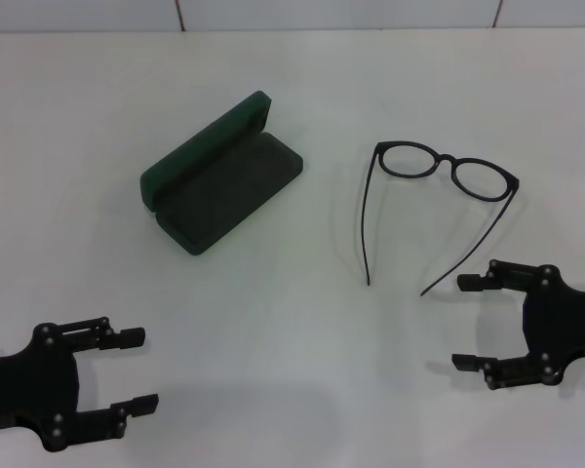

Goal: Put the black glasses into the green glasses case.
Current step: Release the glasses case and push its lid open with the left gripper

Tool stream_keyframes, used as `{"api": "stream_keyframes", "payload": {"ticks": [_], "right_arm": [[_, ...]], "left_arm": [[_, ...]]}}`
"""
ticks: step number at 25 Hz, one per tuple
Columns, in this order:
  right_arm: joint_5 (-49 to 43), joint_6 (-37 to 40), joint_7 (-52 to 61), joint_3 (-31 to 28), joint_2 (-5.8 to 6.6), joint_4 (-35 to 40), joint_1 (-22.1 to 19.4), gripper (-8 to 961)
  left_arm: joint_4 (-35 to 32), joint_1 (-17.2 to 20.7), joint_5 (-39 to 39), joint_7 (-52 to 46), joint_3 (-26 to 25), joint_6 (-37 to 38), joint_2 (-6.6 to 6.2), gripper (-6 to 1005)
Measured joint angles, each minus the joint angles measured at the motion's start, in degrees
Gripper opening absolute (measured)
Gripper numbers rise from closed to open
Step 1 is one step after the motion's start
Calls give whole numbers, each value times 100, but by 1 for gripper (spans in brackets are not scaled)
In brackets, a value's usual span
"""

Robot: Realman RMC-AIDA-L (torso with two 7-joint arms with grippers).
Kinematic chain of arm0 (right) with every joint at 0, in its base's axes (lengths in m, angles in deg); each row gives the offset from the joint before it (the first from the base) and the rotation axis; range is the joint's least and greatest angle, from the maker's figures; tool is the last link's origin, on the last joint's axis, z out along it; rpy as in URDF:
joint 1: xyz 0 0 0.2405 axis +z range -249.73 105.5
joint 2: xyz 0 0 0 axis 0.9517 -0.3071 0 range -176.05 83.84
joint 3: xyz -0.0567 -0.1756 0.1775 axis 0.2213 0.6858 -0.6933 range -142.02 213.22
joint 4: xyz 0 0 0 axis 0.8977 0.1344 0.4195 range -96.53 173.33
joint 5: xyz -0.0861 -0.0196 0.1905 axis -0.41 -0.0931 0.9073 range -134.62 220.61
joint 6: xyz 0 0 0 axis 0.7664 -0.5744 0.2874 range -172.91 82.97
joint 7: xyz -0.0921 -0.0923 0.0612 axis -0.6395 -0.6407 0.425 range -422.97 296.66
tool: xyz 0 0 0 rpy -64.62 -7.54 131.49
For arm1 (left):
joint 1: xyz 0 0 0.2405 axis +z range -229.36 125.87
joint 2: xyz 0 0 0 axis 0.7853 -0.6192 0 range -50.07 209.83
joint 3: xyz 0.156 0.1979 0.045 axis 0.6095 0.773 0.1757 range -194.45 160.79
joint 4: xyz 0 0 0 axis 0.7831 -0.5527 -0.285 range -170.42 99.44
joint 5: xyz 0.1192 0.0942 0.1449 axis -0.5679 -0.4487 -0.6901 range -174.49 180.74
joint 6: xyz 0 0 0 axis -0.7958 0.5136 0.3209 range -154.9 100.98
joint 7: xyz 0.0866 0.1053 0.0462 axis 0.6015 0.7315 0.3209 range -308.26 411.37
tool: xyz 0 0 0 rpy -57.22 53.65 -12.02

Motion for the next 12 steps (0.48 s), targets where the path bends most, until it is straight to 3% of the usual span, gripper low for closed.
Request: {"api": "stream_keyframes", "payload": {"ticks": [12], "right_arm": [[0, 36, 0, 0, 0, -2, -18, 858]], "left_arm": [[0, 0, 23, 12, -135, -21, 3, 680]]}}
